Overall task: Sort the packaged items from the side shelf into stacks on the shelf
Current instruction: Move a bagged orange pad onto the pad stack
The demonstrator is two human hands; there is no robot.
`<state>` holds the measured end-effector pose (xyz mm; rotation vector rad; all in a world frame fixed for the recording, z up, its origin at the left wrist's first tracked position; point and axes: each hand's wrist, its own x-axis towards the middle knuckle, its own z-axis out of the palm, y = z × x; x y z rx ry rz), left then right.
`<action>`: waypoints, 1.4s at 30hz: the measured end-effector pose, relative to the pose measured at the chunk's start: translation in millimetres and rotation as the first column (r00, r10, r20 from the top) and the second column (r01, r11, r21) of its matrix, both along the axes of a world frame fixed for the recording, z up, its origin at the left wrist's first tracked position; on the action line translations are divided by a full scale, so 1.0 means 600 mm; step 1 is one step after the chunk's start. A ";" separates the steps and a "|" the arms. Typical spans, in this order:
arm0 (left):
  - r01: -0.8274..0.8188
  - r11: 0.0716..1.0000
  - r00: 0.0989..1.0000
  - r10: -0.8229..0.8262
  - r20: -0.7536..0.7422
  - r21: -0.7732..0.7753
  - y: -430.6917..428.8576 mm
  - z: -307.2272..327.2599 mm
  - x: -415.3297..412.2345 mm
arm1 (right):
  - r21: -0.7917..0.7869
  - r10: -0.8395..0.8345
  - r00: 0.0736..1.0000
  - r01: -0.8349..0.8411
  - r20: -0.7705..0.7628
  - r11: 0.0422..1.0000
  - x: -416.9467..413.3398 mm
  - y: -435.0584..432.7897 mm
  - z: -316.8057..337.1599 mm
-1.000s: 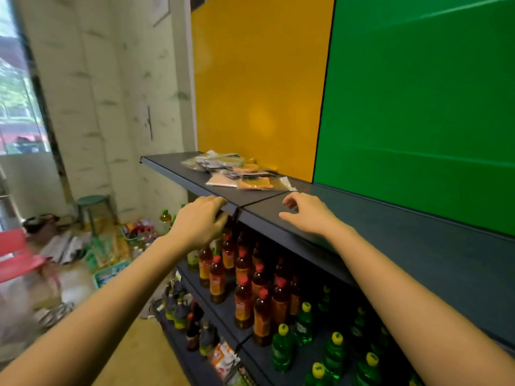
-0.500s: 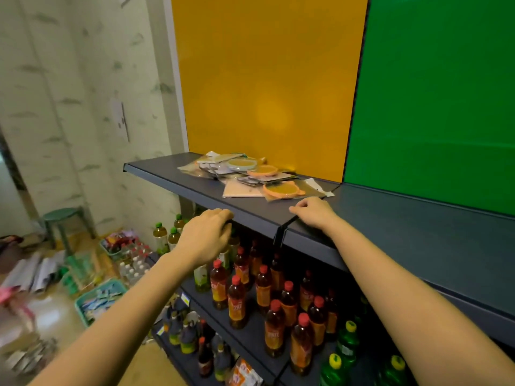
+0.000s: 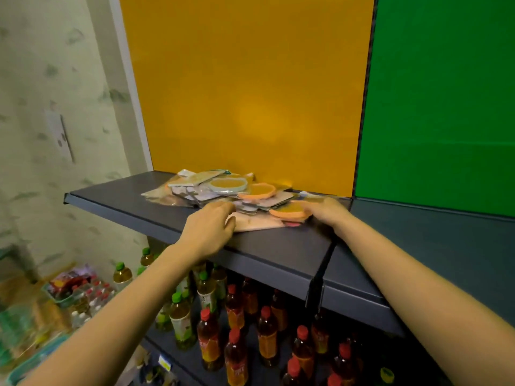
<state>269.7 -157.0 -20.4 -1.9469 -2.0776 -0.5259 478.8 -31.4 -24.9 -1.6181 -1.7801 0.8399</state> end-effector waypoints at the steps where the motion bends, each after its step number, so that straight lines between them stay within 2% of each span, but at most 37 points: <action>1: 0.011 1.000 1.000 -0.010 -0.002 0.018 0.016 0.000 -0.009 | 0.002 -0.009 0.999 0.009 -0.048 1.000 -0.007 0.005 0.006; 5: 0.026 0.995 0.998 -0.032 0.058 0.098 0.067 0.001 -0.041 | -0.084 -0.118 0.940 0.096 -0.320 0.992 -0.040 0.039 0.016; 7: 0.030 0.994 0.997 -0.038 0.068 0.105 0.093 0.003 -0.057 | -0.129 -0.161 0.901 0.118 -0.403 0.985 -0.052 0.044 0.019; 10: 0.040 0.989 0.995 -0.052 0.083 0.143 0.127 0.012 -0.082 | -0.116 -0.206 0.897 0.173 -0.392 0.978 -0.050 0.053 0.027; 13: 0.013 0.988 0.999 -0.019 0.040 0.152 0.162 0.022 -0.110 | -0.006 -0.253 0.902 0.268 -0.350 0.963 -0.018 0.064 0.043; 16: -0.046 0.996 0.997 0.041 0.058 0.075 0.205 0.028 -0.141 | 0.096 -0.291 0.892 0.342 -0.346 0.935 0.014 0.062 0.072; 22: -0.119 0.977 0.974 0.149 0.169 -0.176 0.274 0.035 -0.180 | 0.113 -0.307 0.851 0.387 -0.426 0.915 -0.014 0.038 0.100; 26: -0.027 0.959 0.966 0.098 0.238 -0.282 0.303 0.042 -0.189 | 0.109 -0.304 0.825 0.398 -0.476 0.911 -0.063 0.029 0.089; 33: 0.115 0.939 0.938 0.005 0.347 -0.325 0.336 0.057 -0.207 | 0.085 -0.320 0.775 0.431 -0.545 0.898 -0.124 0.023 0.065; 36: 0.225 0.939 0.896 -0.095 0.435 -0.259 0.343 0.057 -0.211 | 0.063 -0.349 0.745 0.462 -0.568 0.885 -0.138 0.023 0.057; 42: 0.318 0.945 0.732 -0.294 0.615 0.073 0.360 0.040 -0.217 | 0.030 -0.397 0.704 0.510 -0.589 0.859 -0.153 0.015 0.041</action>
